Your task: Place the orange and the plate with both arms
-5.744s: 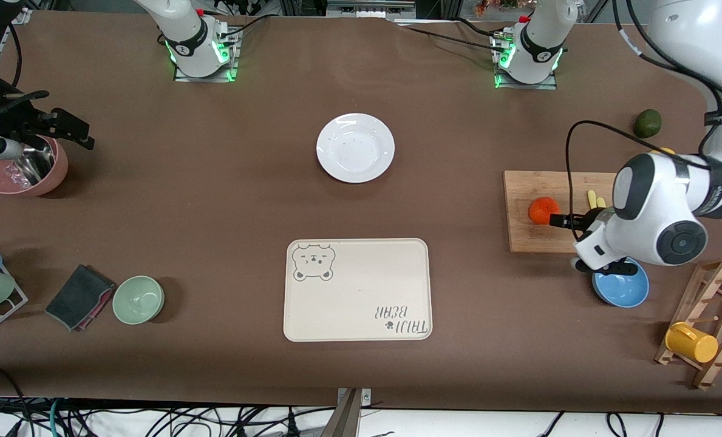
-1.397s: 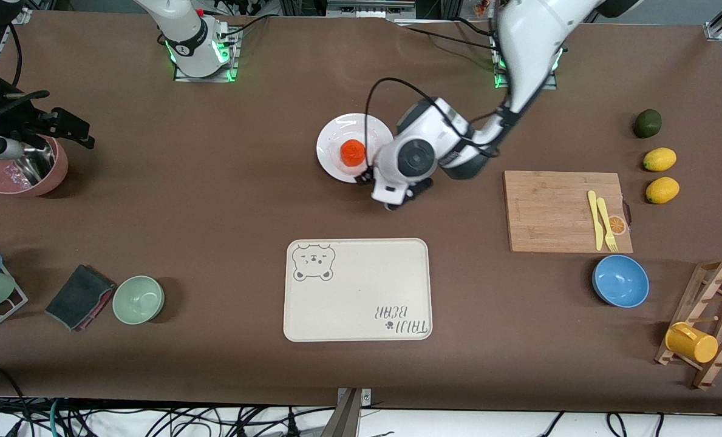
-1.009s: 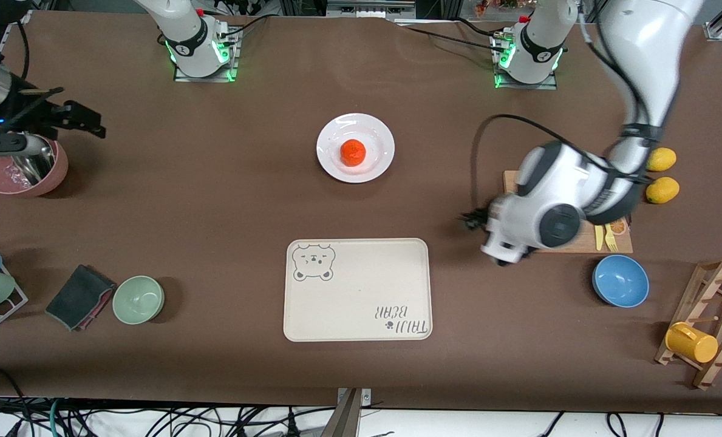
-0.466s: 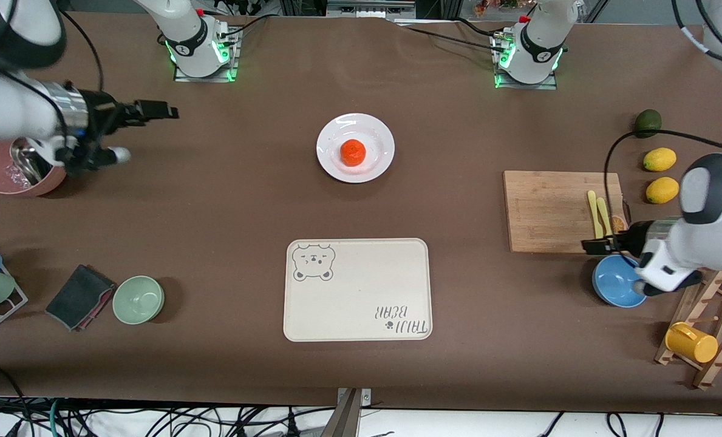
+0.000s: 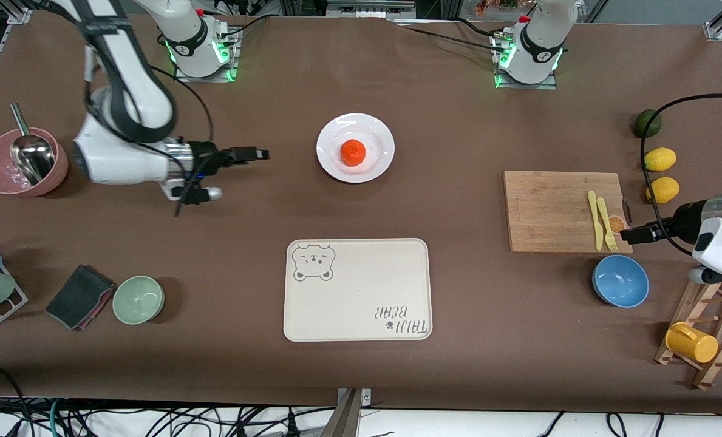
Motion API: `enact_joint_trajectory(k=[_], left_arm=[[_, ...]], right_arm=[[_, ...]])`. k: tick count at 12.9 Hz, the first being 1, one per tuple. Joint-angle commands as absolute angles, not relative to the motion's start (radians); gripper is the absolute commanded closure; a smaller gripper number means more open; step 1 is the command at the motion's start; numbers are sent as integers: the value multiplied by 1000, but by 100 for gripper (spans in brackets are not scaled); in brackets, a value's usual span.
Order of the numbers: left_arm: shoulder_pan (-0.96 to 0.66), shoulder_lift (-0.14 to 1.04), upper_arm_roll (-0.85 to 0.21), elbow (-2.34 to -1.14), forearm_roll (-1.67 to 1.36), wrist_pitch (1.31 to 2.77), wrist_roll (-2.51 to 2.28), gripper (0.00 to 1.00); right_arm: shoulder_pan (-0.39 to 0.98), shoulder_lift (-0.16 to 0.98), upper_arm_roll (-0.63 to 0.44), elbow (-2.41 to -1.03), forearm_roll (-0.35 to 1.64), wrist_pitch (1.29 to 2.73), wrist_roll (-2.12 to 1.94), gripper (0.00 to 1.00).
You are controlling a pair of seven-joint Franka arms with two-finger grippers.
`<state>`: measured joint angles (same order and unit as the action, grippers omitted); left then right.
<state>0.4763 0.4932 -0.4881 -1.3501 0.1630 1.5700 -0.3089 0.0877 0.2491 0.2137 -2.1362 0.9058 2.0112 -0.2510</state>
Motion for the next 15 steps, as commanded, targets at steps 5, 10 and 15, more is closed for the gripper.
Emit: enact_joint_trajectory(k=[5,10,15], left_arm=[[209,292,-197,-1449,73,1549,-187,0],[68,134,-43,-1517,14,1545,21,0],[40,109,-38,-1540,15,1559,26,0]], right_arm=[[78,365,377,-2210,1150,2221,-579,0],[92,503,382,-2210,1150,2195,-778,0],[127,569,394,-2203,1230,2207,-787,0]])
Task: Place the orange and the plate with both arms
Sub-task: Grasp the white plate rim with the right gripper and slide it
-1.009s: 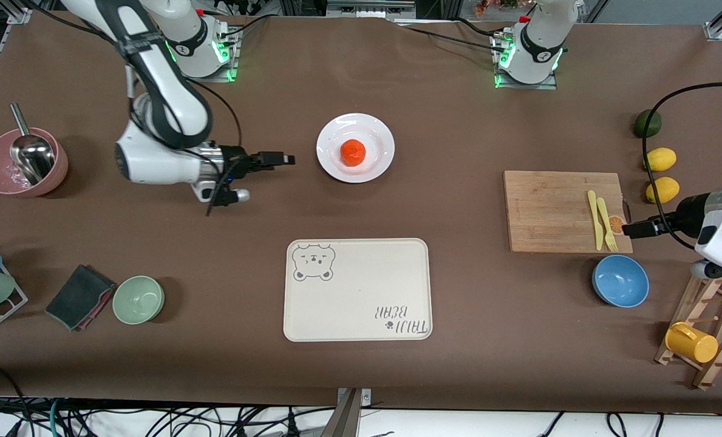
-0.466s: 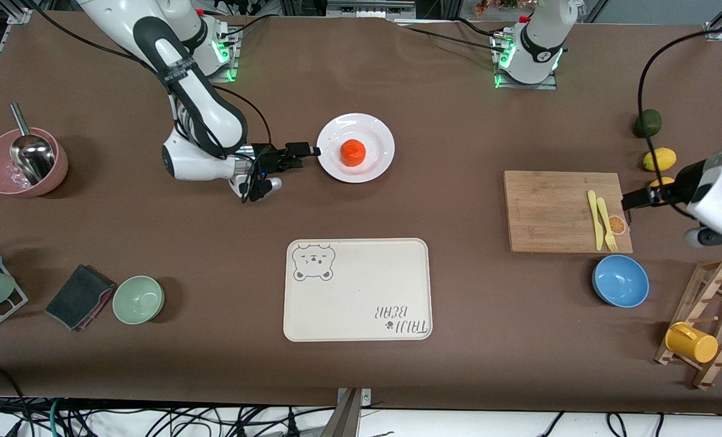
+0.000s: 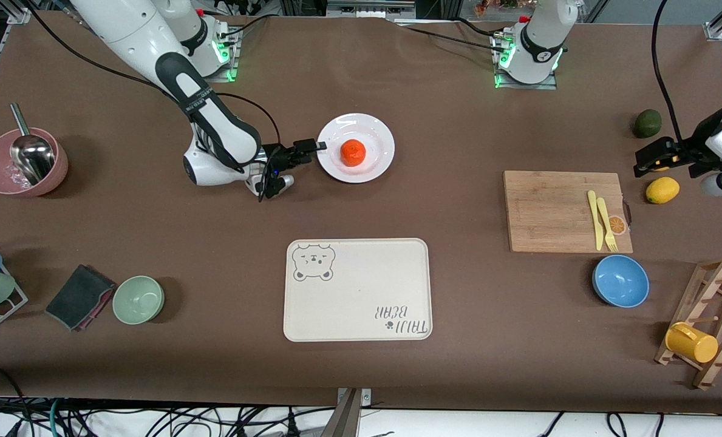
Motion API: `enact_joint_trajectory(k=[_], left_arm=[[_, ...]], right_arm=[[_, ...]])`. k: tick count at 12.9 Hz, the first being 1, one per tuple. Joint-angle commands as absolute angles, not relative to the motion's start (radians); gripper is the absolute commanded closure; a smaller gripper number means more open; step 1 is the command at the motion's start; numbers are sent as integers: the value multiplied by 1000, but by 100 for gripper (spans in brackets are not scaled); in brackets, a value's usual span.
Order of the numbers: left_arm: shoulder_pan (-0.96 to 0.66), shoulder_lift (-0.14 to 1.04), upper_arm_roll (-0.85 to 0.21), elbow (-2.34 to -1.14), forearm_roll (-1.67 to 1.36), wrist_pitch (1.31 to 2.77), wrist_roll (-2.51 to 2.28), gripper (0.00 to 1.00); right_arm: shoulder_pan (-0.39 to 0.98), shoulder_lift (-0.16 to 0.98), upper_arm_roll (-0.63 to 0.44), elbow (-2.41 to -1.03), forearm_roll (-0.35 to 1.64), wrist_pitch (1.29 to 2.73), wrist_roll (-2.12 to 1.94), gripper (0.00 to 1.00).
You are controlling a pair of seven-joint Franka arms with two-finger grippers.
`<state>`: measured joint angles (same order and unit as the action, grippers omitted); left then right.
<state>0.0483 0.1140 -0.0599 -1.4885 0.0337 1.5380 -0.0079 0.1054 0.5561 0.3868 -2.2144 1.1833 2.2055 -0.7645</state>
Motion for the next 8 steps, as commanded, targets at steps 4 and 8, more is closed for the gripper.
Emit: enact_joint_trajectory(k=[4,8], left_arm=[[49,115,-41,-1528,14,1555,26,0],[51,117,-40,-1525,15,1555,25,0]], right_arm=[[138,604,393,-2195,1264,2218,-850,51],[135,656,390,-2165,1262,2210,-914,83]])
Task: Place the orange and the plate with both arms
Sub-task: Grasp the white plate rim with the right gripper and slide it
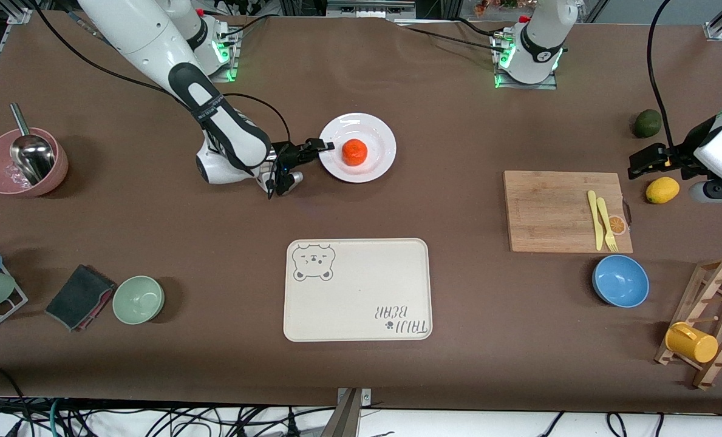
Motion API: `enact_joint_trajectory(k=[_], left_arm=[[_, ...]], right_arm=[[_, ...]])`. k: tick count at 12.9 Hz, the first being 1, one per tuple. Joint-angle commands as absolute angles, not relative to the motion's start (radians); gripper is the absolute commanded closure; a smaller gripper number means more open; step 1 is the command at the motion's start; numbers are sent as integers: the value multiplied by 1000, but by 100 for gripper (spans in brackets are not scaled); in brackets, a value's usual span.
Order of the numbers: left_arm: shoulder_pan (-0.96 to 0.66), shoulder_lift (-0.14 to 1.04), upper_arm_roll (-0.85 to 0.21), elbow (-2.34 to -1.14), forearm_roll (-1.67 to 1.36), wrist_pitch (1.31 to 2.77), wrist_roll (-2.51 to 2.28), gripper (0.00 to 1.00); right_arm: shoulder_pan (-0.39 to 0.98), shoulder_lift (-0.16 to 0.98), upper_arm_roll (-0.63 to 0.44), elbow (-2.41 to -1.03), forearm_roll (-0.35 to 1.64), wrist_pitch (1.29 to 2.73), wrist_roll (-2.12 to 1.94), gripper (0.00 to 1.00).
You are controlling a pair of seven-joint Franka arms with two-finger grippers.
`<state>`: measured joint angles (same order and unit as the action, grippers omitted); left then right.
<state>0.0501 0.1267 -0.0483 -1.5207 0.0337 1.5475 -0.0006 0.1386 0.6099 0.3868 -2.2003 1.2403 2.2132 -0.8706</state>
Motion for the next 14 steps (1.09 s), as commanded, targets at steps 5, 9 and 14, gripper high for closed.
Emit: enact_joint_trajectory(k=[5,9,14], left_arm=[[60,118,-41,-1522,12,1559,25,0],[61,124,-41,-1522,15,1594,26,0],[55,124,-43,-1499,14,1597,23,0]], right_arm=[[127,667,390,-2143,1252,2203,-914,100],[97,652,374,-2065,1249,2094,-894,100],[80,698,319,-1774,1116,2057,-621,100]])
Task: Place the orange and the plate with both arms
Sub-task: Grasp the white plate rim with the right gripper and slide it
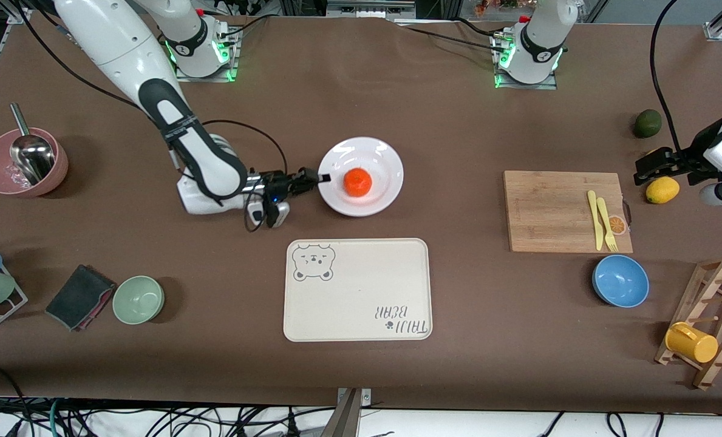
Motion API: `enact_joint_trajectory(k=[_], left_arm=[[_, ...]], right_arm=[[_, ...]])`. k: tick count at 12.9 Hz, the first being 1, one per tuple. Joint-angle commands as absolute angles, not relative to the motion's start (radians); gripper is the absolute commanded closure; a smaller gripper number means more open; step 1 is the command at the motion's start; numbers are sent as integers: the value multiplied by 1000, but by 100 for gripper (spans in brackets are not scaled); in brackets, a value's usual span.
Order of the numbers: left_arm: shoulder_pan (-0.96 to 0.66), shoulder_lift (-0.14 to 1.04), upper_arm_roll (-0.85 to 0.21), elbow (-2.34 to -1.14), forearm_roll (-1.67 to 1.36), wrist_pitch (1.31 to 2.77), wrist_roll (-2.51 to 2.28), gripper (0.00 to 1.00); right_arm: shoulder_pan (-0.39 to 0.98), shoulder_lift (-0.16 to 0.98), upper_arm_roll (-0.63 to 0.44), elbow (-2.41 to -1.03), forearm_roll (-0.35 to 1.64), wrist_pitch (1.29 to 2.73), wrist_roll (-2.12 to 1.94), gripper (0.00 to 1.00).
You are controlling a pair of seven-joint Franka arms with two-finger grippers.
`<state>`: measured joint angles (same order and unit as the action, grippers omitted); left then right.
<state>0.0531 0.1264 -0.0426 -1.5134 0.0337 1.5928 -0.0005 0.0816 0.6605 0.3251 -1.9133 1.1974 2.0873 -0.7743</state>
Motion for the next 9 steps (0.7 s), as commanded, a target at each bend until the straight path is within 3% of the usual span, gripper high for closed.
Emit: enact_joint_trajectory(k=[1,6,9], left_arm=[[55,124,-44,-1499,12,1597,23,0],[55,126,-44,-1499,12,1598,23,0],[57,132,-44,-1497,12,1598,25,0]], right_arm=[[80,724,319,-1699,1070,2059,-529,100],[104,1004,321,-1283,1055,2082,-477,100],[158,1104,321,-1171,1055,2181,-402,100]])
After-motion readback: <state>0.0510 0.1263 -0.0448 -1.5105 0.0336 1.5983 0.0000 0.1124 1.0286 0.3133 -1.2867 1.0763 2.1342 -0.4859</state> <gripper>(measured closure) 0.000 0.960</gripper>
